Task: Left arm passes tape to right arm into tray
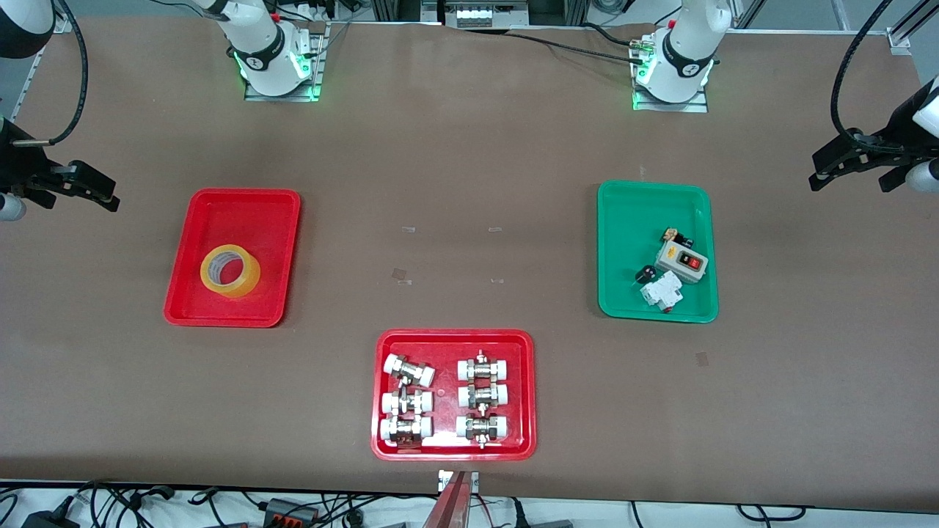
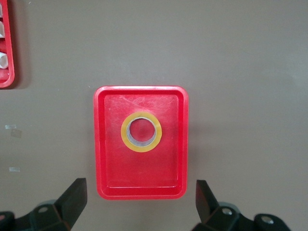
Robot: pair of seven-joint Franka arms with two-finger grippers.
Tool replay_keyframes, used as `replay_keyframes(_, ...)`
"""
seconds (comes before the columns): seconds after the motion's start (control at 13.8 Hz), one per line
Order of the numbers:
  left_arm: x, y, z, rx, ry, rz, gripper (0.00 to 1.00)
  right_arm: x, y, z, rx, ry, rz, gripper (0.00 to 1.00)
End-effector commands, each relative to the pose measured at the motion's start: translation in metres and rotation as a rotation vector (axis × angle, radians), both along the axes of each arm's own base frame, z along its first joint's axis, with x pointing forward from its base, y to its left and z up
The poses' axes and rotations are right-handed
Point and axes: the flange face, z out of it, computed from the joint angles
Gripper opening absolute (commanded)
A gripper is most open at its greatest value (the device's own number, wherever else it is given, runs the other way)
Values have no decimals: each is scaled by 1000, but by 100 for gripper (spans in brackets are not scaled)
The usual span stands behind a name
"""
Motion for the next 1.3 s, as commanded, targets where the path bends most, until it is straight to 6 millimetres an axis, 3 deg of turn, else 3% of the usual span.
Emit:
replay_keyframes(0.0, -1, 2, 4, 24, 0, 9, 100, -13, -3, 4, 70, 33, -13, 100)
replay_keyframes(0.29, -1, 2, 4, 24, 0, 9, 100, -14, 0, 7, -17, 29, 32, 100)
replay_keyframes(1.23, -1, 2, 4, 24, 0, 9, 100, -17, 2, 10, 16, 30, 29, 100)
